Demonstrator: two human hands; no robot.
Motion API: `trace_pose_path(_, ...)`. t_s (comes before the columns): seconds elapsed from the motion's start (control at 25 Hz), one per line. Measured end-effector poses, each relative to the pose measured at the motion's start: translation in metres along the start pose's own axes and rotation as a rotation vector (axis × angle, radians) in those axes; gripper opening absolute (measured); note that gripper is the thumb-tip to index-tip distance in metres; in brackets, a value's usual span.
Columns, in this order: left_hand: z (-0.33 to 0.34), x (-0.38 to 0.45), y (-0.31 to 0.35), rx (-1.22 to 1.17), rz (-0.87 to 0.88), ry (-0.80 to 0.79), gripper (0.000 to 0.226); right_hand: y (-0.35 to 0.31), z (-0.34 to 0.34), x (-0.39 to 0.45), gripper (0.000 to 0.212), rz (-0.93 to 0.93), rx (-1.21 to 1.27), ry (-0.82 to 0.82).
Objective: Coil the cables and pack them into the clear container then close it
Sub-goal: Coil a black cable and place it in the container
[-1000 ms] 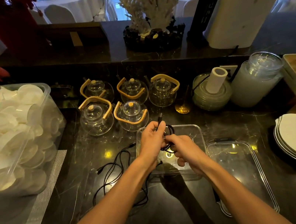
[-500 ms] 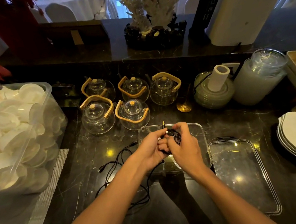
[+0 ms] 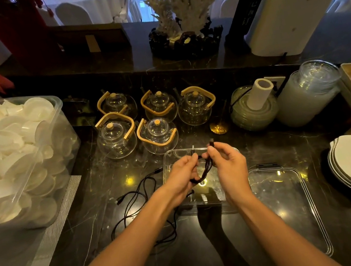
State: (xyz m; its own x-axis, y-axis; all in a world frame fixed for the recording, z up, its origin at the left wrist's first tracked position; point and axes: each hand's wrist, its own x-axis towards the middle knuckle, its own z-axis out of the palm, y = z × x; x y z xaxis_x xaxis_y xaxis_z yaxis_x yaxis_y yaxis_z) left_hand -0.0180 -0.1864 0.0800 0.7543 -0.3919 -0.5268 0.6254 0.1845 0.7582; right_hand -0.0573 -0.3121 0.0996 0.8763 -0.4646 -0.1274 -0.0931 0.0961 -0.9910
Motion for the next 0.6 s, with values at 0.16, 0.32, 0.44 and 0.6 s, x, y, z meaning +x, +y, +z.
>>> trace_pose_path(0.16, 0.004, -0.002, 0.010, 0.054, 0.114, -0.041, 0.024, -0.012, -0.010, 0.009, 0.016, 0.243, 0.188, 0.013)
trace_pose_path(0.32, 0.008, -0.003, 0.016, 0.370, 0.288, -0.058, 0.027, -0.008, -0.013, 0.023, 0.018, 0.603, 0.260, -0.038)
trace_pose_path(0.44, 0.009, -0.002, 0.024, 0.537, 0.344, -0.005, 0.028, -0.011, -0.012, 0.029, 0.017, 0.580, 0.132, -0.148)
trace_pose_path(0.6, 0.011, -0.001, 0.031, 0.703, 0.396, -0.038, 0.028, -0.012, -0.011, 0.031, 0.021, 0.471, -0.058, -0.206)
